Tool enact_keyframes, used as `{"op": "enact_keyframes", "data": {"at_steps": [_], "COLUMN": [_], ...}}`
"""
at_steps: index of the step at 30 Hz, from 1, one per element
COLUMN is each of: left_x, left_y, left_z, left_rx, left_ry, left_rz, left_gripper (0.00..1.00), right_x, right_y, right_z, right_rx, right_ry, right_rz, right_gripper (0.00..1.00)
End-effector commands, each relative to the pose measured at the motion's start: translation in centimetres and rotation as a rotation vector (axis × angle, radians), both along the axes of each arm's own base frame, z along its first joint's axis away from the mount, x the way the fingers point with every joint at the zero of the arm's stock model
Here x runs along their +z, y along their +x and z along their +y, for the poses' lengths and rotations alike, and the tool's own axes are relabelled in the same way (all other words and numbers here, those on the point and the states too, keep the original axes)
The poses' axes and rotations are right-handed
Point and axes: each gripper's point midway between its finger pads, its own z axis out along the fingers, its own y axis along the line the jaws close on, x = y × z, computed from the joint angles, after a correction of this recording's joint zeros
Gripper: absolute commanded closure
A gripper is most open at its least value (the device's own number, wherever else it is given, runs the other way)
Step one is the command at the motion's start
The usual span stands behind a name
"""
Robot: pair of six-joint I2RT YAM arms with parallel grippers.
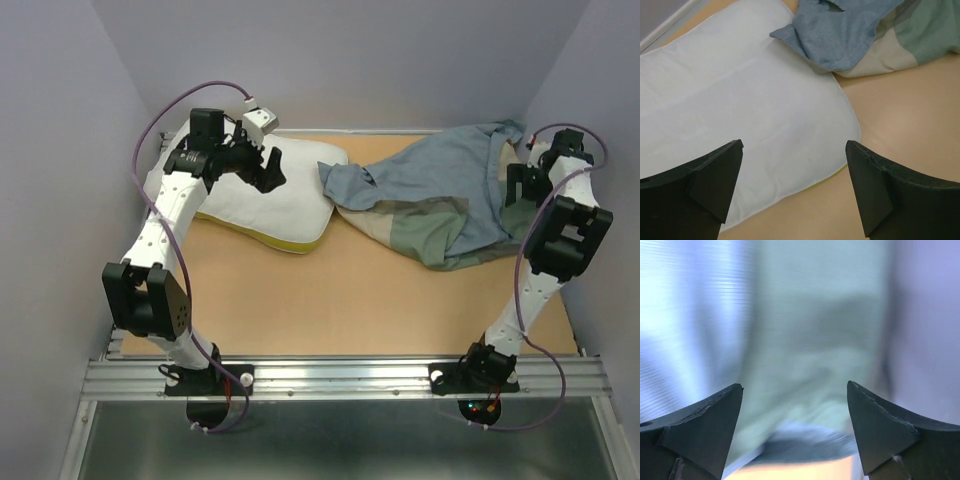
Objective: Put the pillow into the pillowcase
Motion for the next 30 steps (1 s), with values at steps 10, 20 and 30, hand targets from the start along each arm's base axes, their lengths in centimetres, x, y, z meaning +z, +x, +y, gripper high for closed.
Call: {"op": "enact_keyframes", "data": {"at_steps": [10, 20, 30], "left_x": [2.7, 2.2, 1.0], "left_y": [-1.1, -1.5, -0.8], "left_z": [-1.7, -0.8, -0.4], "left_rx": [-0.101, -0.063, -0.026], "left_ry": [-0.093, -0.053, -0.047], "left_rz": [-0.039, -0.050, -0.029], "left_gripper": [0.06, 0.06, 0.06], "right_x": [8.7, 4.8, 4.1], "right_y": [2.0, 1.7, -1.1], "right_z": [15.4, 18.4, 20.8], "right_rx": [0.394, 0.427, 0.481], "right_ry": [0.335, 0.535, 0.604], "right_rz": [-0.189, -0.107, -0.056], "right_gripper": [0.12, 0.16, 0.62]}}
